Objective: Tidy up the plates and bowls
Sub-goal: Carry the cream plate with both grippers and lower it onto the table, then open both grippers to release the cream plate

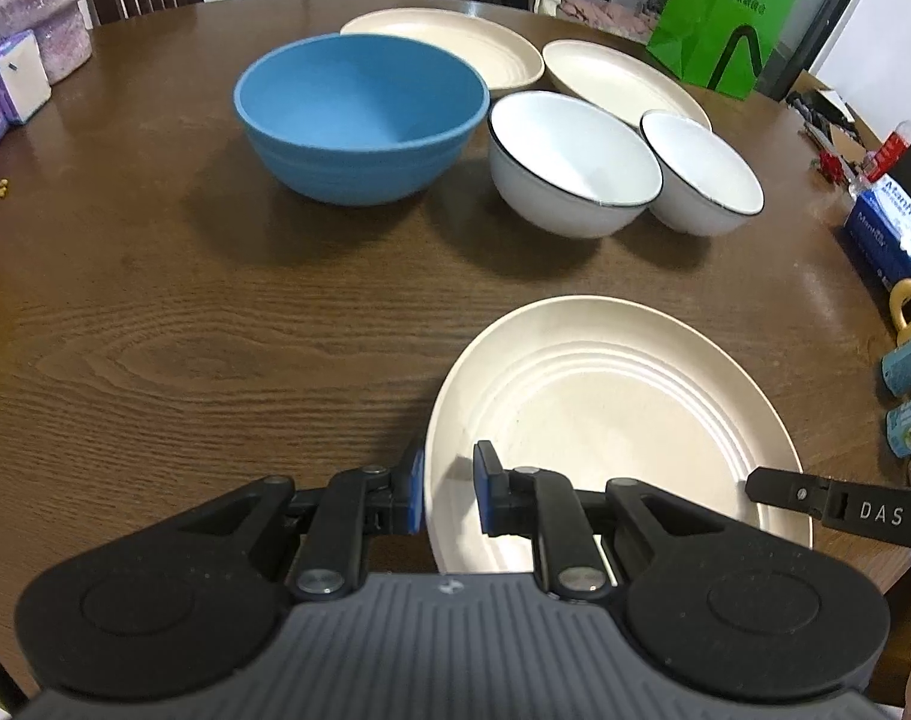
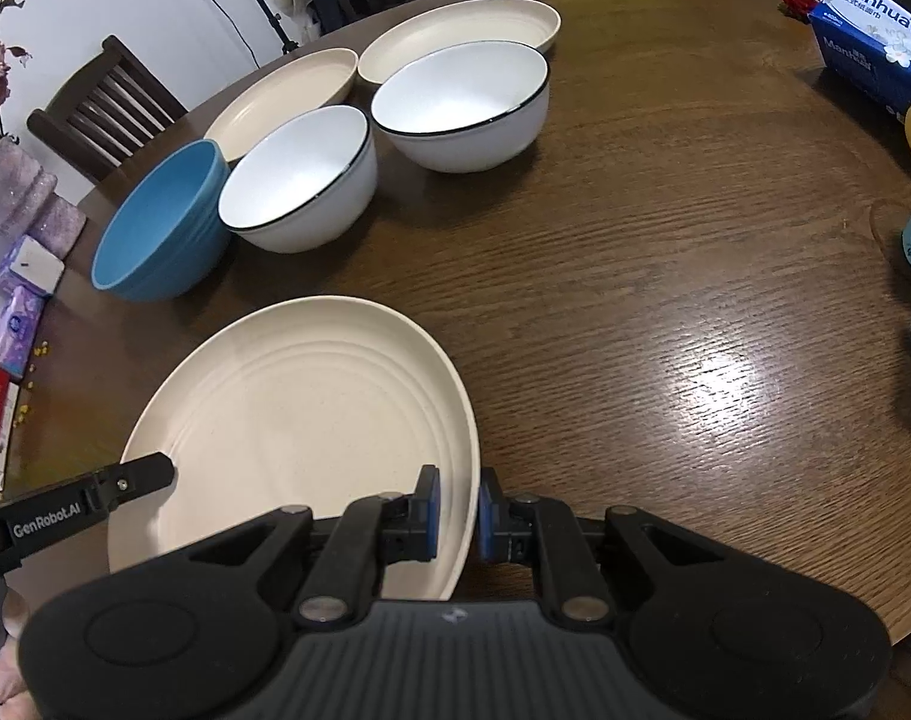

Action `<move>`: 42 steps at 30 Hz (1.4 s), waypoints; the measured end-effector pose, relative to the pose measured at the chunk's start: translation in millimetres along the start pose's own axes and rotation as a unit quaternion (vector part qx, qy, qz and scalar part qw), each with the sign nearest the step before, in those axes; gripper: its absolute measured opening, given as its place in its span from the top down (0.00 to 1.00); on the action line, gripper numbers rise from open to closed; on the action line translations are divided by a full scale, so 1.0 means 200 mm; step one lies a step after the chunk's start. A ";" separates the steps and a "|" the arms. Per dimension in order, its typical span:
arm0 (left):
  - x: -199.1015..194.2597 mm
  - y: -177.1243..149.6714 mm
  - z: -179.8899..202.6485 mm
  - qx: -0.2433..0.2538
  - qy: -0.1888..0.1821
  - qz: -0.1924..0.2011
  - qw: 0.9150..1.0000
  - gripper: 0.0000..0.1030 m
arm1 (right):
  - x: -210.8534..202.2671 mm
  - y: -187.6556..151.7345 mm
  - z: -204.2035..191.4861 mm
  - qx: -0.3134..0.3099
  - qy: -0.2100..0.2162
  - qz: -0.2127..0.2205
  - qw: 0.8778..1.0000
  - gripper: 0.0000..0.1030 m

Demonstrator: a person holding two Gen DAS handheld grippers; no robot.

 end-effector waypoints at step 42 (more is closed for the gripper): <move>-0.02 0.00 0.03 0.028 0.014 0.016 0.999 0.23 | -0.05 -0.04 0.09 -0.021 -0.028 0.018 0.999 0.49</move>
Point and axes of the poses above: each gripper's, at about its wrist camera, not at the fingertips, and x roughly the way its jaws point, z to its right, y to its top, the point moved 9 cm from there along x, roughly the way its jaws point, and after that the axes turned 2 degrees about z, right-handed, at the moved point
